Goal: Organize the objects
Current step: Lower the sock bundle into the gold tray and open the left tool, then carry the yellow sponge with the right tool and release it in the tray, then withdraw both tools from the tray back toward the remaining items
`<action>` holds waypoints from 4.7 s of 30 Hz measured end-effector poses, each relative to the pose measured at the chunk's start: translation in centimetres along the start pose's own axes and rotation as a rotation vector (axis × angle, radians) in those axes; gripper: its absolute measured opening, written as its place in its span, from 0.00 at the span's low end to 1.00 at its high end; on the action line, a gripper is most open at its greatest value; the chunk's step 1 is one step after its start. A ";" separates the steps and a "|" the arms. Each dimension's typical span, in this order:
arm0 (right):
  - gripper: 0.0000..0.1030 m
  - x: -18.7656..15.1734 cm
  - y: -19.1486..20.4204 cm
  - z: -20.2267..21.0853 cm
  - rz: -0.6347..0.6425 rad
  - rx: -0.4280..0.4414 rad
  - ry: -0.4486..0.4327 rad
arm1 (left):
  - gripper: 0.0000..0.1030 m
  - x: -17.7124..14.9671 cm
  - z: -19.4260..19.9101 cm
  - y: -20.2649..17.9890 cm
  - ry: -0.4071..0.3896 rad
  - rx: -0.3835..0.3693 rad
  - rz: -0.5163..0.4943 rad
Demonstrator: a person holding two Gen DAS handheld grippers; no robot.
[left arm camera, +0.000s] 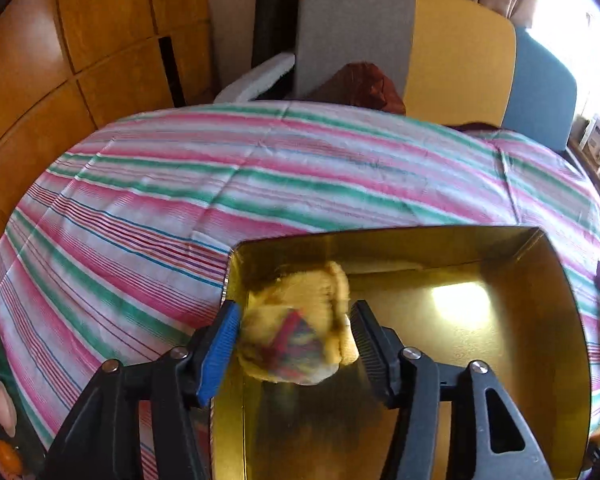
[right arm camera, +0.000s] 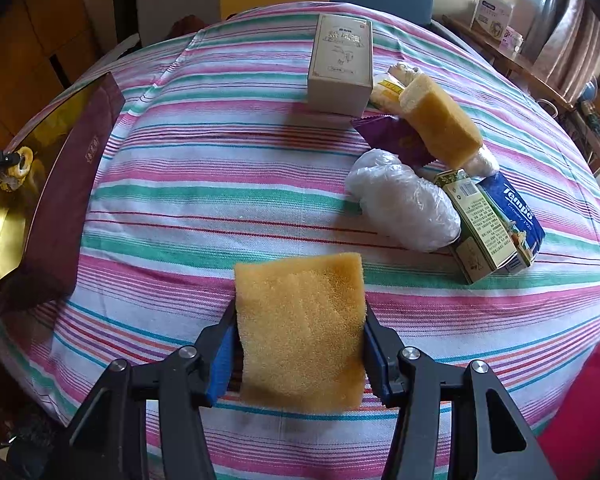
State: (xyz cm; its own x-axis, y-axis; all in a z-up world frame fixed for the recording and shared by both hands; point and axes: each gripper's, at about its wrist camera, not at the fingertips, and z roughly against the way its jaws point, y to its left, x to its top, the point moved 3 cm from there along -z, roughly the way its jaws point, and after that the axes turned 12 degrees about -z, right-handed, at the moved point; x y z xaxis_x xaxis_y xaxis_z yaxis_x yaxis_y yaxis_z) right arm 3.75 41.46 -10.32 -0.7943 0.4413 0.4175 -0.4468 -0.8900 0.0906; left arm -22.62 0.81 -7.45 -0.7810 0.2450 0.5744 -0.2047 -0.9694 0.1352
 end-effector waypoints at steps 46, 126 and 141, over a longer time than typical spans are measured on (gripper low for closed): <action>0.53 1.2 30.6 3.2 0.463 0.385 0.063 | 0.57 -13.5 13.5 1.6 -0.090 -0.037 0.158; 0.90 13.6 -12.0 5.0 -0.446 -0.011 -0.364 | 0.57 -9.1 16.9 -12.0 -0.157 -0.143 -0.191; 0.94 13.1 -13.1 4.5 -0.540 0.059 -0.318 | 0.58 -7.2 16.4 -19.3 -0.140 -0.252 -0.298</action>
State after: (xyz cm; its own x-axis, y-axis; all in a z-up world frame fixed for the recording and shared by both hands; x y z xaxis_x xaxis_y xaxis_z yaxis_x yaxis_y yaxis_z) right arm 1.08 58.37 -2.00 -0.2978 0.7824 0.5470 -0.7201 -0.5603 0.4094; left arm -3.33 17.59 -0.96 -0.5817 0.4936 0.6465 -0.5614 -0.8188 0.1200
